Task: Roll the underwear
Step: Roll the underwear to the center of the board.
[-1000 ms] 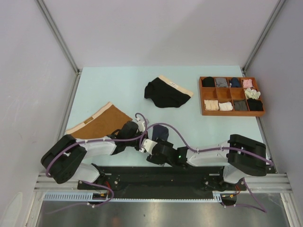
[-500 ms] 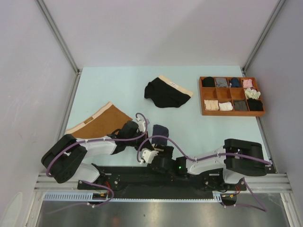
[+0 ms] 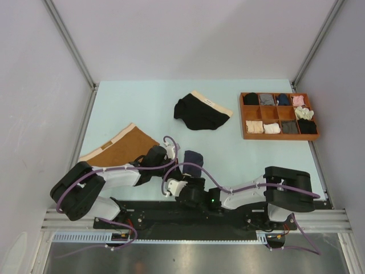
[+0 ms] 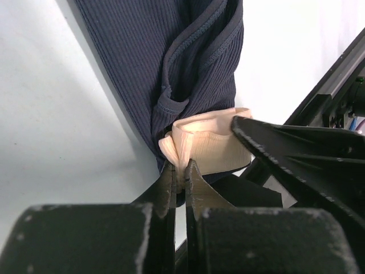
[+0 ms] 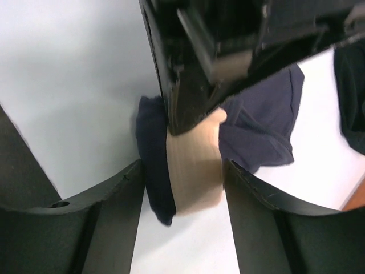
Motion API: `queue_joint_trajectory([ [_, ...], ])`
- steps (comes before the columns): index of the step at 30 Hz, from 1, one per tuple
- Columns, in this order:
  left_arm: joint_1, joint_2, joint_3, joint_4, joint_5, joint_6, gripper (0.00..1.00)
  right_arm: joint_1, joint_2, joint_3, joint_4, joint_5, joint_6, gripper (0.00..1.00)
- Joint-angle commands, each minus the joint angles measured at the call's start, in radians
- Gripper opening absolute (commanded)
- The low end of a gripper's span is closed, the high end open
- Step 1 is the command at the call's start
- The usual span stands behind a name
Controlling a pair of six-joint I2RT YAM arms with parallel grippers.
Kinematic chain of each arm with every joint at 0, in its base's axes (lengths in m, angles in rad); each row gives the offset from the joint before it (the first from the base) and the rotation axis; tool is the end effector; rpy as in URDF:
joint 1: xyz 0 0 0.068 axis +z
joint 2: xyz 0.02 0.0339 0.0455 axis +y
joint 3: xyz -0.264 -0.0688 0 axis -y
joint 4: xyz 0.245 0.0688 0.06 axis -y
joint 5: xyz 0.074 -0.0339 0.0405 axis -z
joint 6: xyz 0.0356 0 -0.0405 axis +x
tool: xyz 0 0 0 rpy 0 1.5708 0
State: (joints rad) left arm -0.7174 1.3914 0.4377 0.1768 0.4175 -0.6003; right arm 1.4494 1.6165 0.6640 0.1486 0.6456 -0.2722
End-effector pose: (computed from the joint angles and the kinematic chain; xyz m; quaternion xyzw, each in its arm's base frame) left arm 0.1710 -0.1684 0.1335 0.1328 0.8960 -0.3827 0.1820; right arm 0.0569 0.2893 0.1386 -0.5896 0.6633 -0.0477 0.4584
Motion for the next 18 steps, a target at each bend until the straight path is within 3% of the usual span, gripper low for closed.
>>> queue_joint_trajectory([
  [1, -0.002, 0.012, -0.010, -0.108, 0.032, 0.043, 0.00, -0.030, 0.066, 0.035, -0.095, -0.124, 0.007, 0.60],
  [6, -0.002, 0.008, -0.017, -0.088, 0.046, 0.042, 0.00, -0.067, 0.100, 0.080, -0.180, -0.220, 0.011, 0.36],
  [11, -0.001, -0.003, -0.017, -0.079, 0.056, 0.031, 0.03, -0.076, 0.120, 0.112, -0.236, -0.259, 0.008, 0.00],
  [13, 0.007, -0.014, -0.019, -0.071, 0.055, 0.025, 0.12, -0.080, 0.120, 0.118, -0.253, -0.285, 0.010, 0.00],
  [16, 0.027, -0.049, -0.013, -0.083, 0.032, 0.011, 0.36, -0.080, 0.111, 0.138, -0.296, -0.322, 0.024, 0.00],
  [18, 0.044, -0.086, -0.002, -0.097, 0.018, 0.007, 0.58, -0.078, 0.091, 0.158, -0.314, -0.357, 0.034, 0.00],
])
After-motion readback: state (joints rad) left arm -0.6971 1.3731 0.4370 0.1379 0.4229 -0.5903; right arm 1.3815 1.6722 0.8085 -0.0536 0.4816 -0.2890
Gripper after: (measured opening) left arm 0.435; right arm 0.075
